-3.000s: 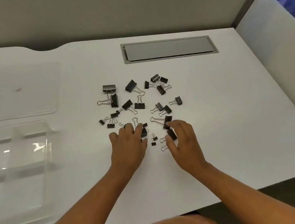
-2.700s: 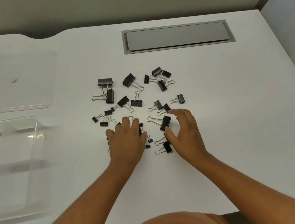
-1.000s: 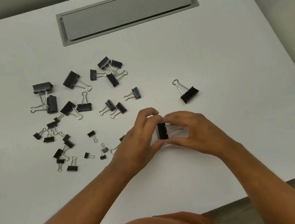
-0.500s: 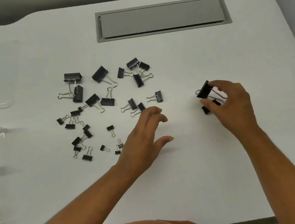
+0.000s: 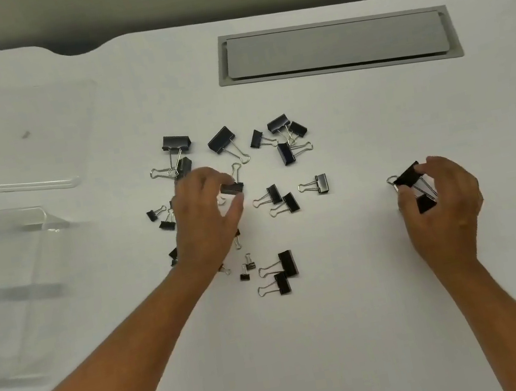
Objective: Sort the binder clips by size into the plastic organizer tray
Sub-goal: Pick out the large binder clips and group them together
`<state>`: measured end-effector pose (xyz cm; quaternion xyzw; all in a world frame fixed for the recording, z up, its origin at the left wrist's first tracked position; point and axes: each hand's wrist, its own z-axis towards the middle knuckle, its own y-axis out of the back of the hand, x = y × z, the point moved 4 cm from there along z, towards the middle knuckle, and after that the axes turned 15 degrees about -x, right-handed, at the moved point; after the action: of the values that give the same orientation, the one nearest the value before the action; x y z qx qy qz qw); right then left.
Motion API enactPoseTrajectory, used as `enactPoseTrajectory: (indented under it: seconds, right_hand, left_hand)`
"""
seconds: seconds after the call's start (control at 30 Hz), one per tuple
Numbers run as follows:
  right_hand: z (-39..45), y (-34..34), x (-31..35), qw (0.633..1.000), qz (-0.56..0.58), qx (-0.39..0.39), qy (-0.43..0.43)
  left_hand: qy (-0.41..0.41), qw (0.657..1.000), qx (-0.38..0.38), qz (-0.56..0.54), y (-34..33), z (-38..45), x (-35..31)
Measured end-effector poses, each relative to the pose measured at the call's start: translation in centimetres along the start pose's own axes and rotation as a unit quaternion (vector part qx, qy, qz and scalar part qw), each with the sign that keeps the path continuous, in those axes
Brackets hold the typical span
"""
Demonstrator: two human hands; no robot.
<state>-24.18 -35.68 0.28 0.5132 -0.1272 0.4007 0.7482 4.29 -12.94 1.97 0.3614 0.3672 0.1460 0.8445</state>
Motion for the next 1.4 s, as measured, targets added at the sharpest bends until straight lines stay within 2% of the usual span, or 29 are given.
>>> enactPoseTrajectory:
  seconds: [0.1, 0.17, 0.27, 0.37, 0.47, 0.57, 0.67, 0.77, 0.9, 1.0, 1.17, 1.27, 1.4]
  right_hand:
    - [-3.0, -0.7, 3.1, 0.996, 0.058, 0.029, 0.055]
    - [-5.7, -1.6, 5.3, 0.990, 0.091, 0.073, 0.078]
    - [-8.8, -2.7, 7.9, 0.984, 0.120, 0.111, 0.076]
    - [-10.6, -3.2, 9.4, 0.979, 0.144, 0.134, 0.049]
    - [-11.4, -3.2, 10.6, 0.975, 0.161, 0.148, 0.036]
    - [-10.4, -3.5, 12.3, 0.971, 0.180, 0.148, 0.047]
    - [-7.7, -5.3, 14.9, 0.967, 0.202, 0.146, 0.061]
    - [-5.1, -8.7, 18.8, 0.959, 0.206, 0.171, 0.096]
    - [-4.2, -15.2, 24.4, 0.938, 0.137, 0.264, 0.176]
    - [-4.6, -19.6, 27.8, 0.915, 0.060, 0.328, 0.229]
    - [-5.3, -22.9, 29.9, 0.899, -0.053, 0.331, 0.281]
    - [-5.4, -22.0, 30.2, 0.914, -0.048, 0.310, 0.256]
    - [-6.1, -16.4, 29.9, 0.956, 0.076, 0.257, 0.118]
  left_hand:
    - [0.093, 0.990, -0.019, 0.100, -0.6, 5.5, 4.1]
    - [0.146, 0.976, 0.022, 0.157, -1.5, 8.1, 6.2]
    - [0.167, 0.954, 0.103, 0.229, -3.2, 10.4, 7.9]
    - [0.165, 0.949, 0.126, 0.236, -4.0, 11.1, 8.5]
    - [0.169, 0.964, 0.095, 0.183, -3.7, 10.8, 9.0]
    - [0.238, 0.970, 0.018, 0.044, -2.0, 10.2, 9.1]
    - [0.278, 0.953, -0.078, -0.089, 1.7, 8.6, 8.2]
    - [0.318, 0.924, -0.123, -0.172, 5.9, 5.4, 7.4]
    - [0.365, 0.899, -0.097, -0.221, 9.4, 0.9, 7.8]
    - [0.373, 0.896, -0.063, -0.232, 11.0, -1.5, 8.6]
    - [0.365, 0.898, -0.045, -0.243, 13.4, -3.1, 9.8]
    - [0.370, 0.894, -0.043, -0.249, 14.6, -3.6, 10.6]
    - [0.356, 0.898, -0.018, -0.256, 15.6, -3.9, 10.2]
